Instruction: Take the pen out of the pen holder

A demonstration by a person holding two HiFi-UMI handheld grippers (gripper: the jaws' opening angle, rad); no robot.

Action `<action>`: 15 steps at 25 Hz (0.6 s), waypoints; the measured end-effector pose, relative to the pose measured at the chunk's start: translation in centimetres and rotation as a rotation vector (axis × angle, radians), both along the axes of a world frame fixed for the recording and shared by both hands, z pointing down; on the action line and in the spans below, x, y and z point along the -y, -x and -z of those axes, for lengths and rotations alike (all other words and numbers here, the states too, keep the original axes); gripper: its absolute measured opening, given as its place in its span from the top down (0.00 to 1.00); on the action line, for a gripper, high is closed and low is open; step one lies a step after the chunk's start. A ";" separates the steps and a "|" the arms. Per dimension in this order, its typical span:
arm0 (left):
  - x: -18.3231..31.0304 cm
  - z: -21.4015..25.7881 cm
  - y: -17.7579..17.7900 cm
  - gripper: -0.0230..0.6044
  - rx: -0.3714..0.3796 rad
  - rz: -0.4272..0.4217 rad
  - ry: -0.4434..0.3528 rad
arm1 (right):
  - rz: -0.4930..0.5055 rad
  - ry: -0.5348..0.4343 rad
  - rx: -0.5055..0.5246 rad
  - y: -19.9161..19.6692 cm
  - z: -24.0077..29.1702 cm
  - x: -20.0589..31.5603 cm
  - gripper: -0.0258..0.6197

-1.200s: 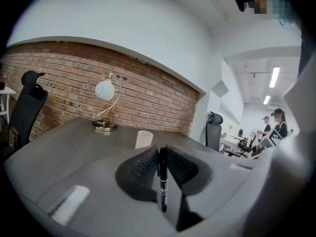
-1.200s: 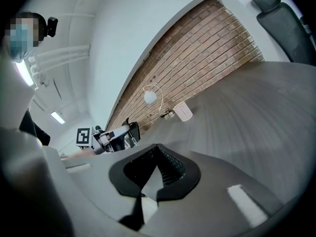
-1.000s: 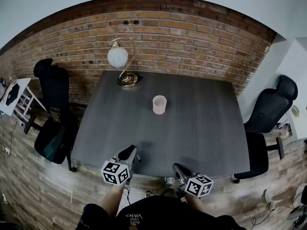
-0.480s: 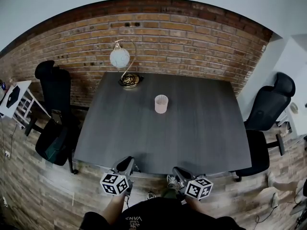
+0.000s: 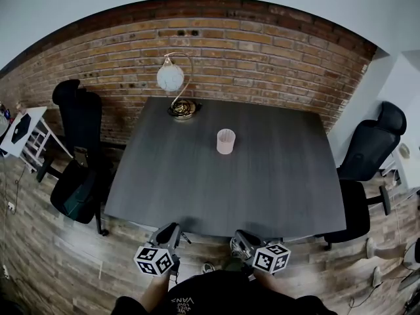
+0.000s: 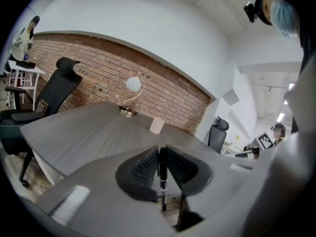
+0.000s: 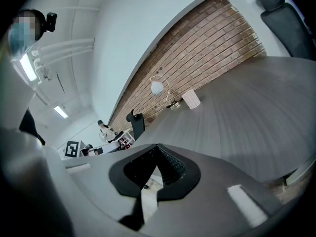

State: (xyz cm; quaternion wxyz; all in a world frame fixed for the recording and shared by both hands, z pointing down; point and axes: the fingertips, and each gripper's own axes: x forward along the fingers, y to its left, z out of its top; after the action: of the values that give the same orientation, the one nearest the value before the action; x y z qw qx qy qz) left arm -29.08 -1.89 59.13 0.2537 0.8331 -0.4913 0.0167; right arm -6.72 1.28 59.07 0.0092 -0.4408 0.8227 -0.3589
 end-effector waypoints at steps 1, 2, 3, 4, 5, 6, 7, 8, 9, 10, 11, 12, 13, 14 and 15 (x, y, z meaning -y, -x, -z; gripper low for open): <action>-0.2 0.0 0.2 0.80 -0.005 0.007 0.003 | 0.000 0.002 -0.003 0.0 -0.1 0.0 0.96; -0.3 -0.1 0.3 0.80 -0.008 0.012 0.006 | 0.001 0.006 -0.006 0.1 -0.1 -0.1 0.96; -0.4 -0.1 0.5 0.80 -0.008 0.016 0.008 | 0.001 0.009 -0.009 0.1 -0.2 -0.1 0.96; -0.5 -0.1 0.6 0.80 -0.007 0.018 0.009 | 0.002 0.010 -0.012 0.1 -0.2 -0.1 0.96; -0.6 -0.1 0.6 0.80 -0.006 0.019 0.009 | 0.002 0.010 -0.017 0.1 -0.3 -0.1 0.96; -0.6 -0.1 0.7 0.80 -0.005 0.019 0.008 | 0.002 0.008 -0.023 0.1 -0.3 -0.2 0.96; -0.7 -0.1 0.6 0.80 -0.006 0.019 0.007 | 0.001 0.006 -0.027 0.0 -0.3 -0.2 0.96; -0.8 -0.1 0.6 0.80 -0.007 0.018 0.006 | -0.001 0.006 -0.030 0.0 -0.4 -0.3 0.96; -0.9 -0.1 0.5 0.80 -0.009 0.017 0.005 | -0.004 0.007 -0.032 -0.1 -0.4 -0.4 0.96; -0.9 0.0 0.4 0.80 -0.011 0.015 0.005 | -0.005 0.007 -0.035 -0.2 -0.4 -0.4 0.96; -1.0 0.0 0.3 0.80 -0.013 0.013 0.006 | -0.006 0.006 -0.040 -0.3 -0.4 -0.5 0.96; -0.9 0.0 0.2 0.80 -0.014 0.010 0.007 | -0.008 0.004 -0.045 -0.4 -0.3 -0.5 0.96; -0.9 0.0 0.1 0.80 -0.015 0.008 0.007 | -0.009 0.001 -0.049 -0.5 -0.2 -0.5 0.96; -0.8 0.1 0.0 0.80 -0.015 0.007 0.006 | -0.011 0.000 -0.052 -0.6 -0.2 -0.4 0.96; -0.7 0.1 -0.1 0.80 -0.014 0.005 0.005 | -0.013 0.000 -0.053 -0.7 -0.2 -0.4 0.96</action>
State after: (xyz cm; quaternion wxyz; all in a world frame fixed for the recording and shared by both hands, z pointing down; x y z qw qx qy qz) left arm -28.97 -1.15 59.08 0.2594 0.8313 -0.4915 0.0114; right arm -6.05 1.73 59.30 -0.0103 -0.4554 0.8199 -0.3469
